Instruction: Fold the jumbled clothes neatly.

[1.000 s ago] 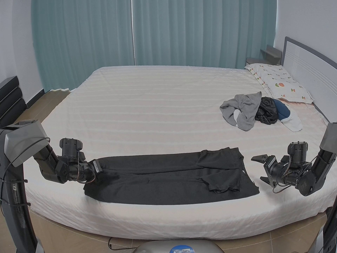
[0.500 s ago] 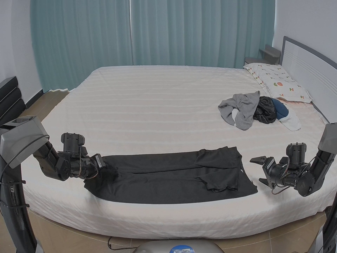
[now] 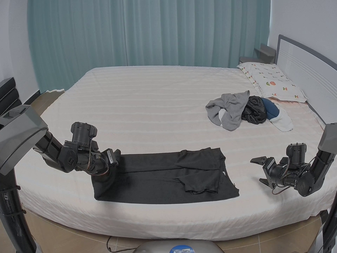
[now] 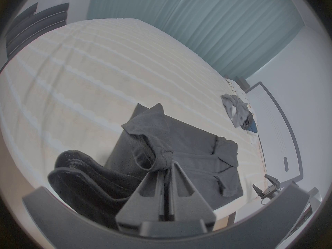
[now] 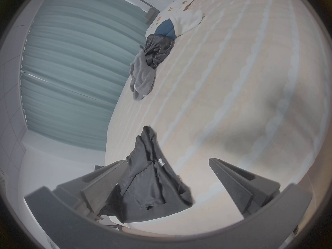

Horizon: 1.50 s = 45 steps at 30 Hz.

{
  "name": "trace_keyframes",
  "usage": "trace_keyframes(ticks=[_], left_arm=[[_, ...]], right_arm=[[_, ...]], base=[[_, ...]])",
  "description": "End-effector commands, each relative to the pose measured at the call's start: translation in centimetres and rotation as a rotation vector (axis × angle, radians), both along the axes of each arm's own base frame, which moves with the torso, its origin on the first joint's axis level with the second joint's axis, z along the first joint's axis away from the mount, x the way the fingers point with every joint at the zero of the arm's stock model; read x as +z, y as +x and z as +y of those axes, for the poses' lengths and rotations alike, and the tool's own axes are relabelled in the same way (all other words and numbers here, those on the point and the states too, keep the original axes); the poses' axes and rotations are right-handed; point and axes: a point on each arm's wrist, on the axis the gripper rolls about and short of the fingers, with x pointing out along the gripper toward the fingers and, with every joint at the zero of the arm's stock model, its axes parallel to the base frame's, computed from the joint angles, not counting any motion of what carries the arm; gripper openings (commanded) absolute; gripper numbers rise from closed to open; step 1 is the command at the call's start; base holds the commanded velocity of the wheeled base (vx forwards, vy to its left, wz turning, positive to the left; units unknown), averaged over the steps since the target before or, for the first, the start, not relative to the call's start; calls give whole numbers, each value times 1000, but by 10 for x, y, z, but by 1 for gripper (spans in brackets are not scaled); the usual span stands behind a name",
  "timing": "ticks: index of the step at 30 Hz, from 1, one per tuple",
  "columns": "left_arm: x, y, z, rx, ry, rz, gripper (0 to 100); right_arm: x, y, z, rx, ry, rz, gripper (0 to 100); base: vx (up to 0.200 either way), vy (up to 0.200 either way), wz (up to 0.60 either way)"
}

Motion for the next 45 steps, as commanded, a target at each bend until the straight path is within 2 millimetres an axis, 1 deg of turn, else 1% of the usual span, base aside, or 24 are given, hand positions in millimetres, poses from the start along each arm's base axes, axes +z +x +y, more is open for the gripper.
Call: trace_keyframes(ticks=[1, 7, 8, 10, 11, 13, 14, 19, 25, 30, 31, 35, 36, 37, 40, 42, 43, 44, 45], left_arm=[[27, 4, -31, -14, -41, -39, 0], [43, 7, -65, -56, -41, 15, 0], [42, 7, -73, -66, -43, 28, 0], [42, 10, -81, -64, -54, 44, 0], [43, 13, -91, -58, -65, 57, 0], [42, 15, -99, -54, -64, 74, 0], [38, 18, -109, -61, -48, 91, 0], [30, 24, -122, -63, -21, 108, 0], [23, 24, -137, -74, -28, 116, 0], [12, 27, -150, -51, 14, 102, 0], [12, 27, -151, -53, 16, 102, 100], [14, 27, -156, -54, 4, 94, 100], [22, 26, -163, -38, -37, 85, 100], [25, 25, -165, -32, -51, 83, 100], [26, 22, -170, -40, -55, 84, 100], [36, 19, -169, -21, -74, 71, 100], [39, 19, -169, -16, -80, 69, 100], [52, 17, -167, 9, -117, 51, 100], [59, 14, -165, 16, -134, 46, 100]], right_arm=[[0, 0, 2, 6, -1, 0, 100], [0, 0, 3, 9, -1, 0, 100], [0, 0, 3, 10, -1, 0, 100], [0, 0, 4, 13, 0, 0, 100], [-1, 0, 4, 12, -1, 2, 100], [0, 0, 4, 12, -1, 0, 100], [0, 0, 4, 12, -1, 0, 100], [-2, 0, 4, 13, -1, 5, 100], [-4, 1, 5, 16, -4, 10, 100], [-4, 0, 7, 24, -4, 11, 100], [-4, 0, 7, 24, -4, 11, 100], [-5, 0, 7, 25, -5, 12, 100], [-6, 0, 7, 25, -5, 16, 100], [-6, 0, 7, 25, -5, 17, 100], [-6, 0, 7, 25, -5, 17, 100], [-7, 0, 7, 25, -5, 19, 100], [-7, 0, 7, 25, -5, 19, 100], [-7, 0, 7, 25, -5, 19, 100], [-7, 0, 7, 25, -5, 19, 100]], base=[[0, -200, 0], [0, -200, 0], [0, -200, 0], [0, -200, 0], [0, -200, 0], [0, -200, 0], [0, -200, 0], [0, -40, 0], [0, 0, 0], [0, 0, 0], [0, 0, 0], [0, 0, 0], [0, 0, 0], [0, 0, 0], [0, 0, 0], [0, 0, 0], [0, 0, 0], [0, 0, 0], [0, 0, 0]])
